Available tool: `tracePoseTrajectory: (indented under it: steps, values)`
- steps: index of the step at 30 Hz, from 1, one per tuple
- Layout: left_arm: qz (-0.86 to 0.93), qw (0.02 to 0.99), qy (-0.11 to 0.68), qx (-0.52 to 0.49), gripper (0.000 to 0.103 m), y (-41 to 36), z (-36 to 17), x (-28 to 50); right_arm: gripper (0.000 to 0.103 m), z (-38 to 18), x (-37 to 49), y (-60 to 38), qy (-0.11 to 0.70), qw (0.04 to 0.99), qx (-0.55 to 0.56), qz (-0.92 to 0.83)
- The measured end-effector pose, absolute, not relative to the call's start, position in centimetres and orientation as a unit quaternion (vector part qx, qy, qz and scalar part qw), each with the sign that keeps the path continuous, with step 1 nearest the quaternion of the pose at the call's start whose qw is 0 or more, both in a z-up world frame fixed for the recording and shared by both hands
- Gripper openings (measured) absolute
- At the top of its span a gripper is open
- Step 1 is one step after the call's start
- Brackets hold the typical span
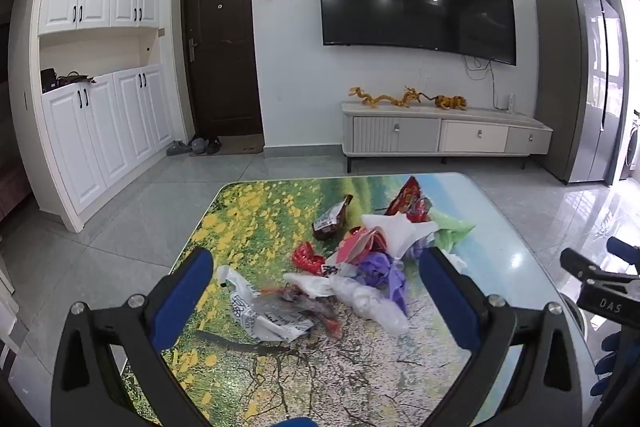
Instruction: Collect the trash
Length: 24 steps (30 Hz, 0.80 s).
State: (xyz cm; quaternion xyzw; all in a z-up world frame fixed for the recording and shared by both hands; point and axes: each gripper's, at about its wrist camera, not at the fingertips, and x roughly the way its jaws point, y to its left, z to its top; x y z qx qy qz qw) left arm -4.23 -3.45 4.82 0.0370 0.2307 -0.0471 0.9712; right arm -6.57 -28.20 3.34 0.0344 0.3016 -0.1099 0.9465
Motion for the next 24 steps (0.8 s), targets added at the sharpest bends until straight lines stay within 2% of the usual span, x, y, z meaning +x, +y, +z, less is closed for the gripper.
tracePoseTrajectory:
  steps: [7,24]
  values:
    - [-0.049,0.978,0.202,0.032,0.103,-4.1,6.1,-5.3,0.103,5.8,-8.8,-30.1,0.258,0.955,0.050,-0.138]
    - [-0.060,0.984,0.165,0.031,0.103,-4.3,8.2,-8.3,0.103,7.9,-11.7,-29.7,0.223,0.956,0.040,-0.186]
